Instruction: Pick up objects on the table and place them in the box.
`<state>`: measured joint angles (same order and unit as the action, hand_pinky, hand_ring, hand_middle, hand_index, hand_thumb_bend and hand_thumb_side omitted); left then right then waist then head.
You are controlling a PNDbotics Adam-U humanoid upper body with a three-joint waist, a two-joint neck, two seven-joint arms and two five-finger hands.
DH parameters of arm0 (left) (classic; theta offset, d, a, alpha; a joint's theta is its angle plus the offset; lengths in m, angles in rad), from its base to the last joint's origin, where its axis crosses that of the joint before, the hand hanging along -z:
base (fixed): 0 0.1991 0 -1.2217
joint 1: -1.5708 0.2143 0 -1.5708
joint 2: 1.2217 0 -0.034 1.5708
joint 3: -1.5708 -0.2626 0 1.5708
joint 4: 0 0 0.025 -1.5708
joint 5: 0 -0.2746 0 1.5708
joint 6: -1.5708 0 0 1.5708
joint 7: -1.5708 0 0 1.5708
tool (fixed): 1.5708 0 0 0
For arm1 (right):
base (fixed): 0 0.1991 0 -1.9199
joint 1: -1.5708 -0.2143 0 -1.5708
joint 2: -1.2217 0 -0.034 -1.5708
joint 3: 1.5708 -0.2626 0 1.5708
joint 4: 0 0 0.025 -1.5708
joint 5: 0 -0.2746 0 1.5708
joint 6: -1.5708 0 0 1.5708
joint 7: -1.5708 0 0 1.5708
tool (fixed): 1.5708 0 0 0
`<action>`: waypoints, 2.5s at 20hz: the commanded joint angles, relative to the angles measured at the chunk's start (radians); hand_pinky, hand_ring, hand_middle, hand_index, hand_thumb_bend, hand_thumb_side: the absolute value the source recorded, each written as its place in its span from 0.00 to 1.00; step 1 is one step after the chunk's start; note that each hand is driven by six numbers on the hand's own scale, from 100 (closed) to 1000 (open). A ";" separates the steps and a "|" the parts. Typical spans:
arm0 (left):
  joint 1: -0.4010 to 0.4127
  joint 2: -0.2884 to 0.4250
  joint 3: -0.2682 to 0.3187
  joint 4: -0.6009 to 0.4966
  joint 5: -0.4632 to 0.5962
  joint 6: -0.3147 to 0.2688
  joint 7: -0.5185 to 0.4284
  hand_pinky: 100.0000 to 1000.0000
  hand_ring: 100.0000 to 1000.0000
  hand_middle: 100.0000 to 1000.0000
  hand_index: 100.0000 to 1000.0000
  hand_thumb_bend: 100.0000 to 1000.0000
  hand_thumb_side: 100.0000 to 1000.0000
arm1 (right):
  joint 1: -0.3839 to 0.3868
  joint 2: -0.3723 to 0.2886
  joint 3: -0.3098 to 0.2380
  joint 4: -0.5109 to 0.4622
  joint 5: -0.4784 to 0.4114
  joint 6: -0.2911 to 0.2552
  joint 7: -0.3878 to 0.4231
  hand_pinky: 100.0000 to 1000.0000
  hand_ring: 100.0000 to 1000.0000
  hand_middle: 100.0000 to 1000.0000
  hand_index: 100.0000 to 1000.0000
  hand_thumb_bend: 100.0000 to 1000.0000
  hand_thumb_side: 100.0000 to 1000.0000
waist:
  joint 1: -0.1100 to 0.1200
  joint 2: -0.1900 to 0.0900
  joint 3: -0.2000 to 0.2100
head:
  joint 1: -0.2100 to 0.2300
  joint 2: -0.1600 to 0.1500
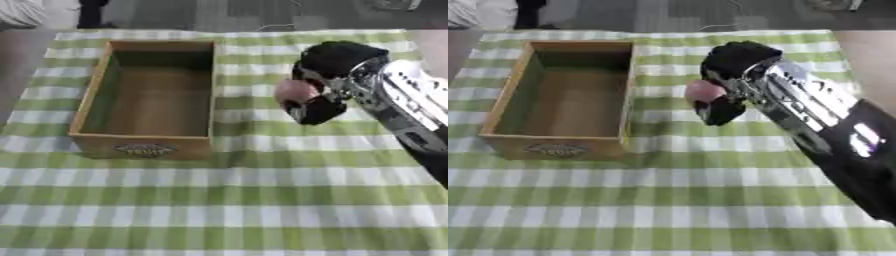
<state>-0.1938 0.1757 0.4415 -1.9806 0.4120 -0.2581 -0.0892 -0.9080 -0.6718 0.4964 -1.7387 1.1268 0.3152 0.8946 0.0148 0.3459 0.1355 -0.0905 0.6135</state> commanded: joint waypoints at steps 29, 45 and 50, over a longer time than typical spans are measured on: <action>-0.008 0.005 -0.011 -0.019 0.016 0.007 -0.008 0.41 0.38 0.45 0.78 0.00 0.90 | -0.341 0.537 0.063 0.287 0.348 0.117 -0.044 0.57 0.61 0.33 0.50 0.00 0.29 | 0.009 -0.035 0.061 | -0.035 -0.013; -0.006 -0.006 -0.012 -0.019 0.020 0.007 -0.014 0.41 0.38 0.45 0.78 0.00 0.91 | -0.316 0.739 -0.003 0.638 0.465 0.240 -0.258 0.59 0.64 0.37 0.54 0.00 0.29 | 0.017 -0.024 0.076 | -0.052 -0.020; -0.006 -0.008 -0.011 -0.019 0.019 0.007 -0.016 0.41 0.38 0.45 0.78 0.00 0.91 | -0.308 0.752 -0.021 0.678 0.461 0.272 -0.278 0.62 0.70 0.46 0.63 0.00 0.36 | 0.017 -0.019 0.076 | -0.052 -0.022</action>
<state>-0.1943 0.1568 0.4292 -1.9806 0.4315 -0.2506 -0.1010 -1.1967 0.0694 0.4863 -1.0592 1.5857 0.5677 0.6126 0.0264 0.3440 0.2087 -0.1423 0.6034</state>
